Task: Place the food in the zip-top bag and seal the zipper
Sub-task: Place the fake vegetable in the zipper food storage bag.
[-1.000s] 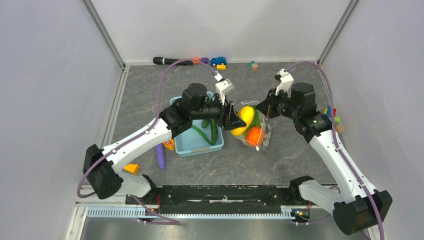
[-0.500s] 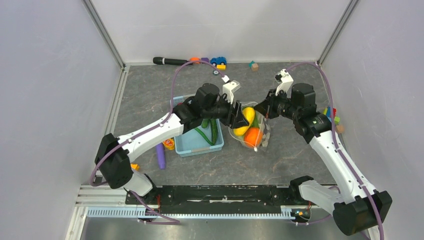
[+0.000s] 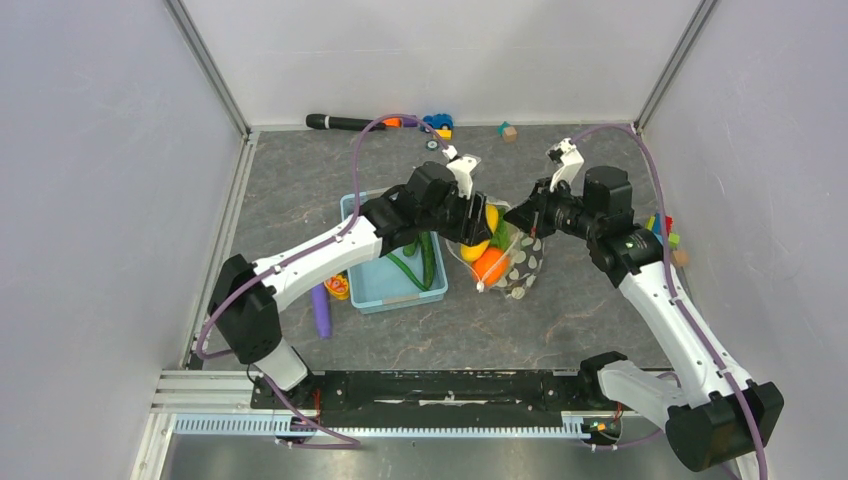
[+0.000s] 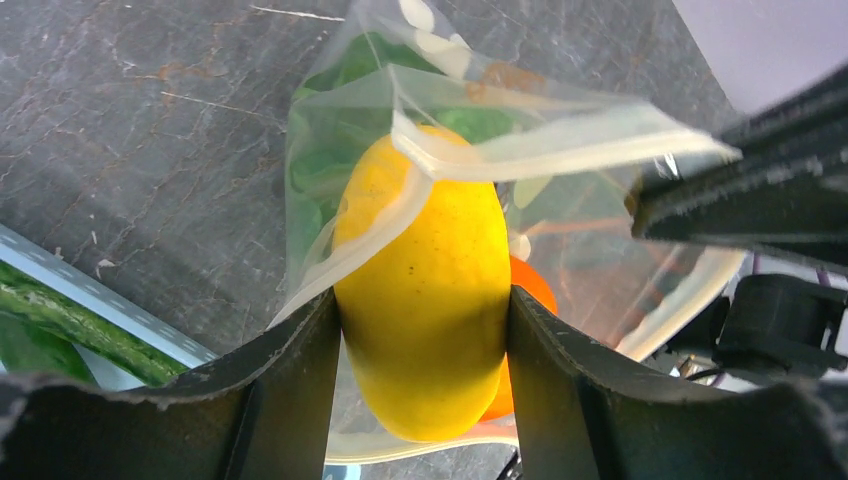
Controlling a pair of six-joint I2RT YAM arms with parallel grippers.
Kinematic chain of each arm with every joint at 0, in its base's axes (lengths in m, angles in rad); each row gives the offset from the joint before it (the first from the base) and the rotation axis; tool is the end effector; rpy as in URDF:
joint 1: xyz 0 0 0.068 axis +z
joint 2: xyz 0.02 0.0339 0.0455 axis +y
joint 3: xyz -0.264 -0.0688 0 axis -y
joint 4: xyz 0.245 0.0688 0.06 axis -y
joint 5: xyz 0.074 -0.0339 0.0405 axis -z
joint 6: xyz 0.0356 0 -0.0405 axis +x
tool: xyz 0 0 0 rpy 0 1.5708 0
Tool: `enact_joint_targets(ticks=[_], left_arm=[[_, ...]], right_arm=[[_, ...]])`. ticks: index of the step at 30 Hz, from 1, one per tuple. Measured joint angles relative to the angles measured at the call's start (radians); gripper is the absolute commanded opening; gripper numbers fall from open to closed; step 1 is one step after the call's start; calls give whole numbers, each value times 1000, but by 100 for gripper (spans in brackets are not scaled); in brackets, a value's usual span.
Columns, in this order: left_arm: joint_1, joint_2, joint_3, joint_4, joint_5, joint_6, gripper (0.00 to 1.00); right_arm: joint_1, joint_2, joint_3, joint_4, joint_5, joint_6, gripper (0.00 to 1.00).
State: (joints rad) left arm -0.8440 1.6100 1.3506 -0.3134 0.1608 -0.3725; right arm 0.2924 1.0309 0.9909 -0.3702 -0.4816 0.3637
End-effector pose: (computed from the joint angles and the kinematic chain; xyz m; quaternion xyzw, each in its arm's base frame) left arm 0.2444 -0.2835 0.3133 0.2418 0.8420 -0.3304 0.3512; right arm 0.2138 0.0816 0.3480 -0.1017 0.8163 0.3604 0.4398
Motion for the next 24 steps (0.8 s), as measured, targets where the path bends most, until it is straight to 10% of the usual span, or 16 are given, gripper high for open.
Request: enact_joint_targets(ticks=[24], left_arm=[[-12, 64, 26, 136, -112, -272, 2]], right_arm=[[0, -29, -74, 117, -50, 103, 0]])
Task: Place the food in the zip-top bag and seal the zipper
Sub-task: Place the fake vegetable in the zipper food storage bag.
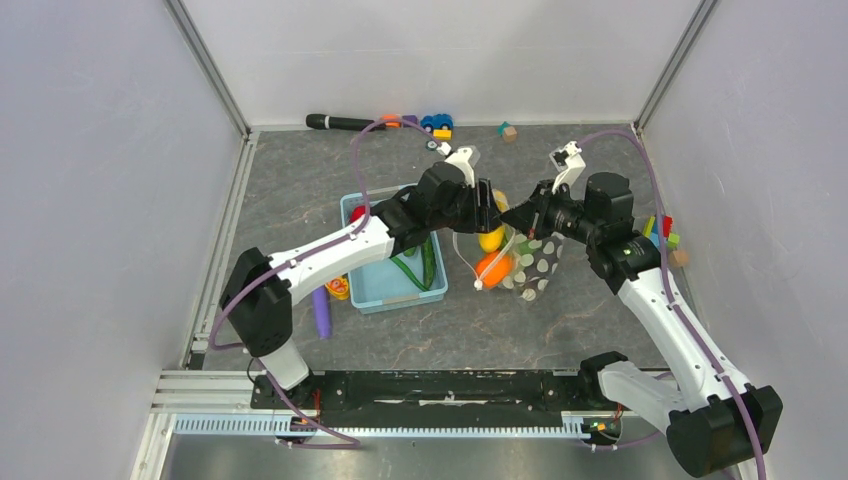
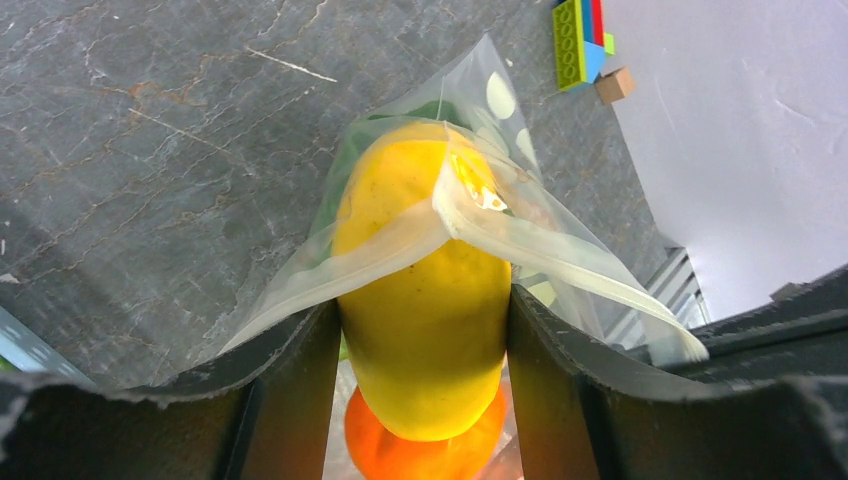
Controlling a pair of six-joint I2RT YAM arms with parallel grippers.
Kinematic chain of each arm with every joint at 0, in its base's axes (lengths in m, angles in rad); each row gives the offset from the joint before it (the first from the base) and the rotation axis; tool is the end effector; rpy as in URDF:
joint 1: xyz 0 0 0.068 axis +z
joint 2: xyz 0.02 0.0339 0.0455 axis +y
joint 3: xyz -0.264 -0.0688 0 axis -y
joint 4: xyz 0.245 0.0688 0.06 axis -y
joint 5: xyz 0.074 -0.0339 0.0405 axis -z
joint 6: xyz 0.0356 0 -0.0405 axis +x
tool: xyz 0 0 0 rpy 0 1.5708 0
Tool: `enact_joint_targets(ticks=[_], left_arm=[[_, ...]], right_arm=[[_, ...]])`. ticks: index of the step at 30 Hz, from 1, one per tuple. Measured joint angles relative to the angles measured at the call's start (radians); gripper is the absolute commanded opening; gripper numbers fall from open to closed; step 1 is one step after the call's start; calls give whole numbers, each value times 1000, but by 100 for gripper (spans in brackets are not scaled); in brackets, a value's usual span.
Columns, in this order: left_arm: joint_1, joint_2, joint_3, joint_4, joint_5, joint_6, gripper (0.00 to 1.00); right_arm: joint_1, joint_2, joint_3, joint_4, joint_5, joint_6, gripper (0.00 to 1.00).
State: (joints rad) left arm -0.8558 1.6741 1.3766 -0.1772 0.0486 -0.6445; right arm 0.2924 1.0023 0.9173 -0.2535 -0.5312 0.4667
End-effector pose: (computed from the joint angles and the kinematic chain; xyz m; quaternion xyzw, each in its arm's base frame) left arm 0.2586 -0.3005 0.3116 0.1026 0.8472 -0.3703 0.3669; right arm 0.2111 0.0824 0.3402 -0.0826 0.7977 0.4056 0.4386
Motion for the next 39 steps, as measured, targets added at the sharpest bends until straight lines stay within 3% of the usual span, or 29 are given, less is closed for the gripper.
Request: enact_joint_targets(ticks=[6, 16, 21, 25, 28, 39], left_arm=[[-17, 14, 0, -5, -66, -2, 3], [-16, 18, 0, -6, -29, 10, 33], [-16, 1, -13, -9, 7, 48, 65], [-16, -49, -30, -37, 19, 93, 76], [-16, -94, -30, -73, 34, 128, 99], [-16, -209, -30, -165, 78, 211, 100]], right_arm=[[0, 0, 0, 6, -5, 21, 0], [-1, 0, 0, 21, -35, 43, 0], [-6, 0, 0, 21, -37, 43, 0], [-13, 0, 0, 28, -37, 43, 0], [-16, 1, 0, 36, -37, 43, 0], [-23, 5, 0, 57, -40, 42, 0]])
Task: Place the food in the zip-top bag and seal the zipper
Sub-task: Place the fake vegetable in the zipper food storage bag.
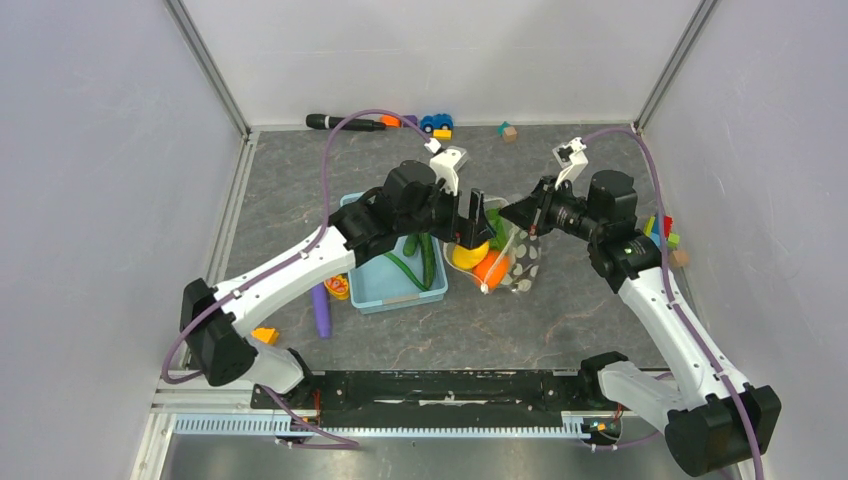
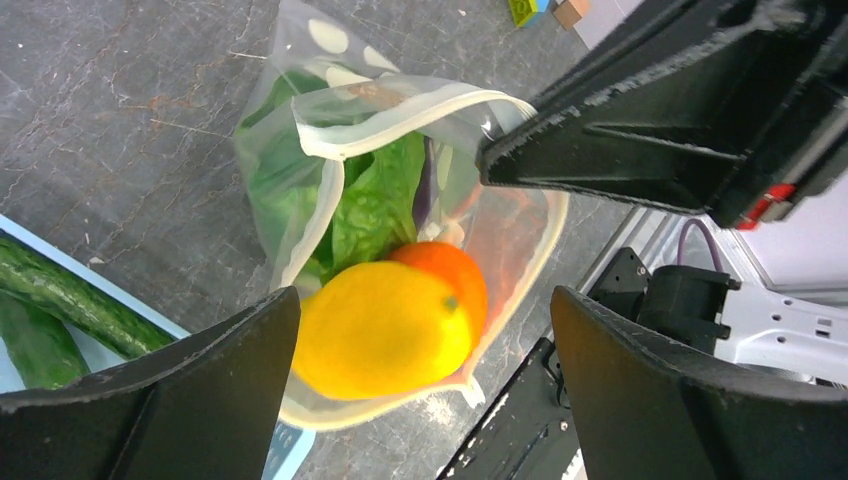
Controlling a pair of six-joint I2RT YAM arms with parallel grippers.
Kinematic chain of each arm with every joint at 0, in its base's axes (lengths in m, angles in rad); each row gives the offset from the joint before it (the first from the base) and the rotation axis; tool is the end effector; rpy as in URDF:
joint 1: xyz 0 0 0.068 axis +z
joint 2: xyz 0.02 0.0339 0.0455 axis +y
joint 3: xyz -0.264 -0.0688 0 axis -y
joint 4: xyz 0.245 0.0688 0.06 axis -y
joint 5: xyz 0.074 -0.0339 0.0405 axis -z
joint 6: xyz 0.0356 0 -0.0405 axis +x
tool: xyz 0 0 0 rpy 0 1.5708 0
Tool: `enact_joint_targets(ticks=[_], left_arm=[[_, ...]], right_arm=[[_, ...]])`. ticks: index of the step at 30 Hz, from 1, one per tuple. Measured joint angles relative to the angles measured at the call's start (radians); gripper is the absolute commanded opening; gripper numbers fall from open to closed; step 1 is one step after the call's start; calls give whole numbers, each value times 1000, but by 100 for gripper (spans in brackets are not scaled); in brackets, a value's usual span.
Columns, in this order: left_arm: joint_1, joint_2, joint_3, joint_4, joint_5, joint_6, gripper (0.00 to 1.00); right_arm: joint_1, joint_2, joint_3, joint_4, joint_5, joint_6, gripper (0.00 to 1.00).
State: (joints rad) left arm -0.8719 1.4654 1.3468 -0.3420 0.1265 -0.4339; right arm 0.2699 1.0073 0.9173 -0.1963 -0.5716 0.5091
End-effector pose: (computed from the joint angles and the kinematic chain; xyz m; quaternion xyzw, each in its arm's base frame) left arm 0.2156 -0.2636 0.3580 0.2168 0.8207 -0.3622 0.3852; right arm 0.2147 0.0794 0.3451 -0.0760 0.7829 0.4271 0.4459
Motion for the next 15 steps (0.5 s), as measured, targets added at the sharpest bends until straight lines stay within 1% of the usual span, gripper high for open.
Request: enact_joint_targets(ticks=[5, 10, 14, 15], left_arm=[[0, -50, 0, -29, -15, 7, 100], [2, -101, -27, -56, -131, 7, 100], [10, -103, -47, -104, -196, 7, 99], [13, -103, -53, -115, -206, 7, 98]], right_arm=[[-5, 0, 0, 1, -6, 0, 0], [-10, 0, 0, 1, -23, 0, 0], [-11, 0, 0, 1, -34, 0, 0], [-11, 0, 0, 1, -36, 0, 0]])
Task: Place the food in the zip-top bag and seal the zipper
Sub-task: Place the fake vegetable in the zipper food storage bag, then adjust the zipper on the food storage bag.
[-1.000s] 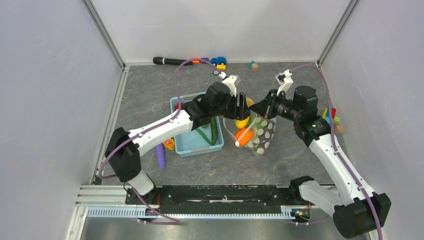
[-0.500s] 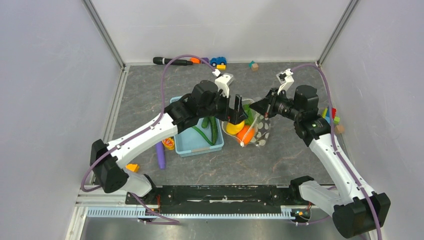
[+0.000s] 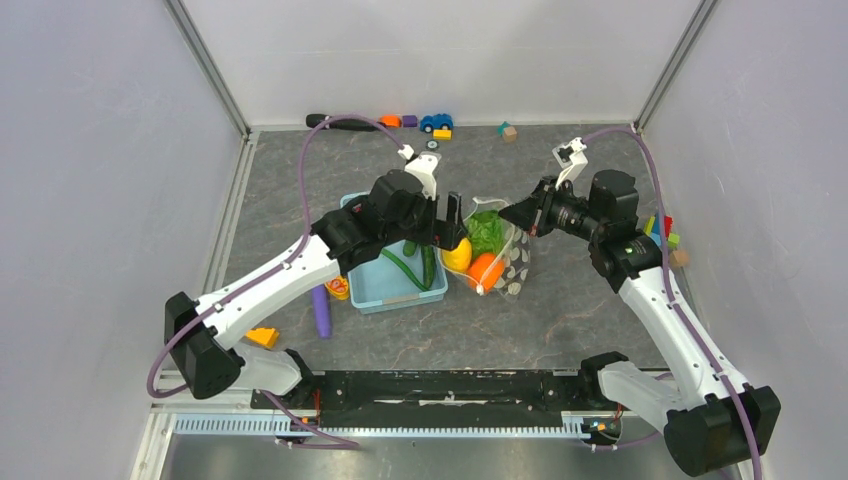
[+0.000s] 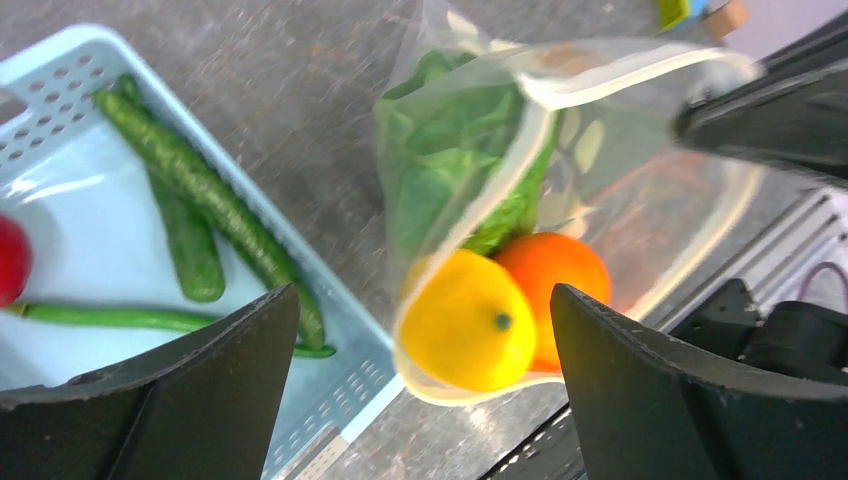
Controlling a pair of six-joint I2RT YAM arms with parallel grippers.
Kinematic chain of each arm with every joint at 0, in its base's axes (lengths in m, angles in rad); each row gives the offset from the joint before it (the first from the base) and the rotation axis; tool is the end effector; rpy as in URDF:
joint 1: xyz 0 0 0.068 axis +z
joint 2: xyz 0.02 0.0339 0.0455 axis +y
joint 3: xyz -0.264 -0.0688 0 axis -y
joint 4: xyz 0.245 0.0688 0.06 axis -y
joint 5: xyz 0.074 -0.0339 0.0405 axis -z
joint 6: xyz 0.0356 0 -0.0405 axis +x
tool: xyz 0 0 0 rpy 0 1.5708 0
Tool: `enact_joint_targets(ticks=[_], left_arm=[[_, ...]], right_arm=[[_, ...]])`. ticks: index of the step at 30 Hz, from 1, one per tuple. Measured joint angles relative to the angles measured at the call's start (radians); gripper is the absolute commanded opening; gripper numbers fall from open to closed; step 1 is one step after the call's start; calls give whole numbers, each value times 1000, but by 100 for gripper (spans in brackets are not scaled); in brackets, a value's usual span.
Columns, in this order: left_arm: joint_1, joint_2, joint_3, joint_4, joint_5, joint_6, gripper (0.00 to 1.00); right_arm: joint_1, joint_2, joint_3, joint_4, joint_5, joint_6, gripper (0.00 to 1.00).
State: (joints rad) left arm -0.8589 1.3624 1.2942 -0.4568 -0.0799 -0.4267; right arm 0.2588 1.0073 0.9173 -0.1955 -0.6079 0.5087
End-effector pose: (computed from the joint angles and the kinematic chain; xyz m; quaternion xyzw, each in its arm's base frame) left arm 0.2038 -0.2318 0.3601 0.1661 0.8498 -0.2714 0.4201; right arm 0.2147 0.0779 0.3453 -0.0828 0.7802 0.4363 0.4406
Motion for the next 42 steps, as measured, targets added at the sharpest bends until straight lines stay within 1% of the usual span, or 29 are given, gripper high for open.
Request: enact_joint_targets(ticks=[4, 10, 15, 18, 22, 25, 31, 34, 36, 38, 42], left_arm=[[11, -23, -69, -18, -24, 0, 96], [22, -141, -183, -27, -25, -2, 96], [35, -217, -230, -8, -24, -2, 96], [45, -243, -253, -3, -23, -2, 93], [50, -241, -272, 10, -3, -2, 90], [50, -206, -276, 29, 32, -2, 86], [50, -71, -276, 84, 118, -6, 74], [50, -27, -275, 105, 154, -7, 65], [50, -3, -271, 119, 170, -9, 61], [50, 26, -260, 130, 189, -10, 54], [50, 68, -246, 156, 219, -15, 43]], right_arm=[[-6, 0, 0, 0, -16, 0, 0], [-10, 5, 0, 0, -45, 0, 0], [-13, 8, 0, 0, -48, -1, 0], [-13, 10, 0, -1, -52, -2, 0], [-15, 13, 0, 0, -60, -1, 0], [-16, 17, 0, -1, -67, -1, 0], [-17, 19, 0, -1, -73, 0, 0], [-17, 19, 0, -1, -74, 1, 0], [-17, 19, 0, -1, -76, 2, 0], [-17, 20, 0, -1, -78, 3, 0], [-18, 20, 0, -1, -82, 4, 0]])
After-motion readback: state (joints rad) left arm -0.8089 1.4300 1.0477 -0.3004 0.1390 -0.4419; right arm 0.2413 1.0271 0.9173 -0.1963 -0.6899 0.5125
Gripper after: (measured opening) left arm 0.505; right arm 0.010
